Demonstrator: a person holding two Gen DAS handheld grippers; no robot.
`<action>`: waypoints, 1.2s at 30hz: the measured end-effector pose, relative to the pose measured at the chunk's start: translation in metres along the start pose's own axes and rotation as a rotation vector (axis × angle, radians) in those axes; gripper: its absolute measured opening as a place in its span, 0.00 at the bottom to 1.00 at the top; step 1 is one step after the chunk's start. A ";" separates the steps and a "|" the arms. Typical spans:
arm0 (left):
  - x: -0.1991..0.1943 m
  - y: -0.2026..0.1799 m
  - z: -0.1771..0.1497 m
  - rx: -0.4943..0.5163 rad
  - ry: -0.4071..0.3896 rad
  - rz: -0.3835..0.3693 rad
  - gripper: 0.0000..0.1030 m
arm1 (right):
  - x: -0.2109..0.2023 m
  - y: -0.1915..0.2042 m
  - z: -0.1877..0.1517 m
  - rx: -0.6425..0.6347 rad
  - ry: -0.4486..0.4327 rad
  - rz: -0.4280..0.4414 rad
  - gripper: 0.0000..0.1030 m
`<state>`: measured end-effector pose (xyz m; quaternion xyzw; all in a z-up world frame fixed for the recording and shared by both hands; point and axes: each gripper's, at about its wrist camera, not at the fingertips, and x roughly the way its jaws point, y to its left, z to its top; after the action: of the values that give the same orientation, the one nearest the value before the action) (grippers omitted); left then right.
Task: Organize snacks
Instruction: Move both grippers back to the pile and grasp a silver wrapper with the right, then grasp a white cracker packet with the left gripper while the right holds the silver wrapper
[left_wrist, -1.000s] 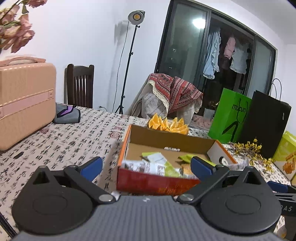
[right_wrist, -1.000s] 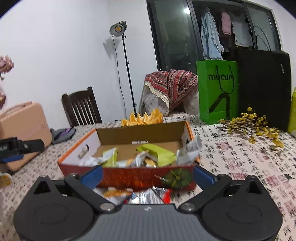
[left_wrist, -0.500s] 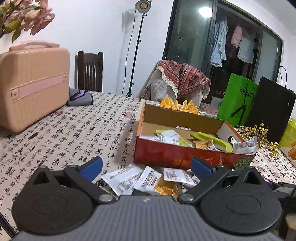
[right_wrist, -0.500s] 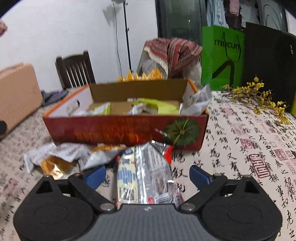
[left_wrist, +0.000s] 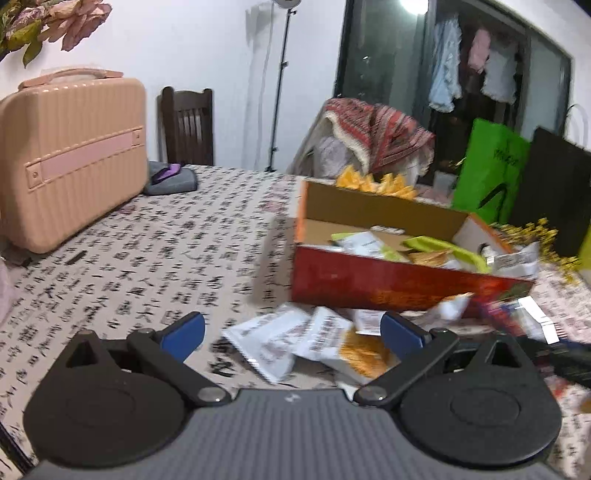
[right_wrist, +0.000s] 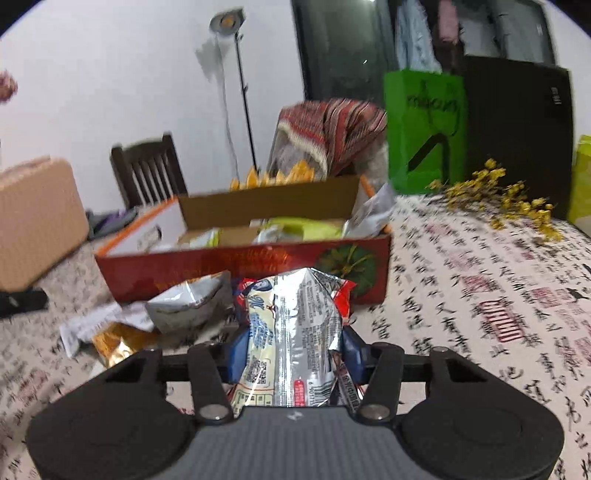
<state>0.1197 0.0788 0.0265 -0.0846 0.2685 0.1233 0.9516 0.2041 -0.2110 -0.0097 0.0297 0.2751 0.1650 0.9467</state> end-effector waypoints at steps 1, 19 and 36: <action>0.004 0.003 0.001 0.007 0.007 0.014 1.00 | -0.005 -0.002 0.001 0.008 -0.016 -0.003 0.49; 0.075 0.008 -0.006 0.204 0.191 -0.004 1.00 | -0.024 -0.004 0.001 0.023 -0.079 -0.026 0.49; 0.083 0.009 -0.005 0.151 0.166 -0.057 0.59 | -0.018 -0.005 -0.004 0.038 -0.054 -0.023 0.49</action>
<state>0.1837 0.1025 -0.0227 -0.0302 0.3526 0.0681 0.9328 0.1895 -0.2218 -0.0046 0.0489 0.2528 0.1482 0.9549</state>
